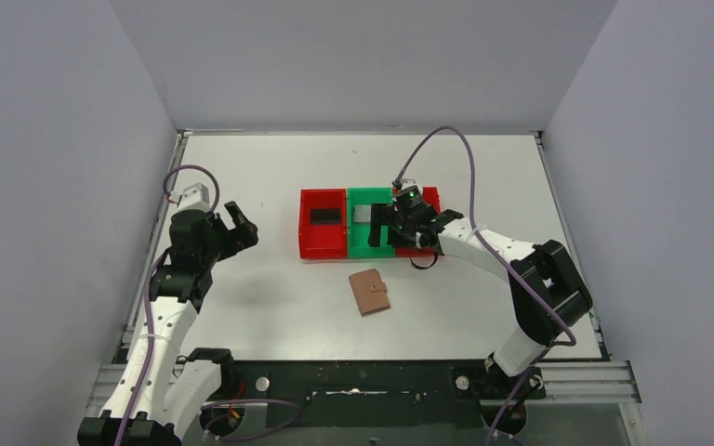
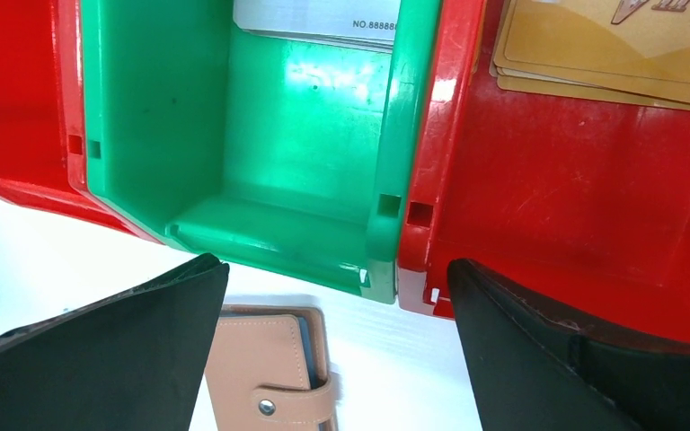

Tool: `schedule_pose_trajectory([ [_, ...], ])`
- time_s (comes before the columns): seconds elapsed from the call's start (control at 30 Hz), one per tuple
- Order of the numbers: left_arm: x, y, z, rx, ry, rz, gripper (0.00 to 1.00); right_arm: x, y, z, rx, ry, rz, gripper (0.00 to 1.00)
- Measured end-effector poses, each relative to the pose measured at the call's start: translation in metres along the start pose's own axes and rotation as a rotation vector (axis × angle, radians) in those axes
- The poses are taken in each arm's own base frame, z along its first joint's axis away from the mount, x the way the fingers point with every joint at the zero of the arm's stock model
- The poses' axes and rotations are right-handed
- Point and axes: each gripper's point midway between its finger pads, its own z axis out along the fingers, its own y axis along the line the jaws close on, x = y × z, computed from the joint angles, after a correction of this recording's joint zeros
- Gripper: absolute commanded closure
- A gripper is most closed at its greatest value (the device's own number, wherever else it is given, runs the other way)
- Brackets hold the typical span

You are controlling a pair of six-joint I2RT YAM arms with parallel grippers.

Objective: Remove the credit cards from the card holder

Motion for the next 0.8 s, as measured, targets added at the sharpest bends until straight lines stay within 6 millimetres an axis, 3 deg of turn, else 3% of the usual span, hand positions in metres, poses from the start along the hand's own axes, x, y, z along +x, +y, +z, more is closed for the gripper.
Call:
schedule_pose_trajectory([
  [0.5, 0.000, 0.000, 0.000, 0.000, 0.000, 0.000, 0.07, 0.002, 0.008, -0.007, -0.046, 0.008, 0.015, 0.00],
  [0.8, 0.000, 0.000, 0.000, 0.000, 0.000, 0.000, 0.07, -0.004, -0.004, -0.009, 0.033, -0.015, 0.012, 0.00],
])
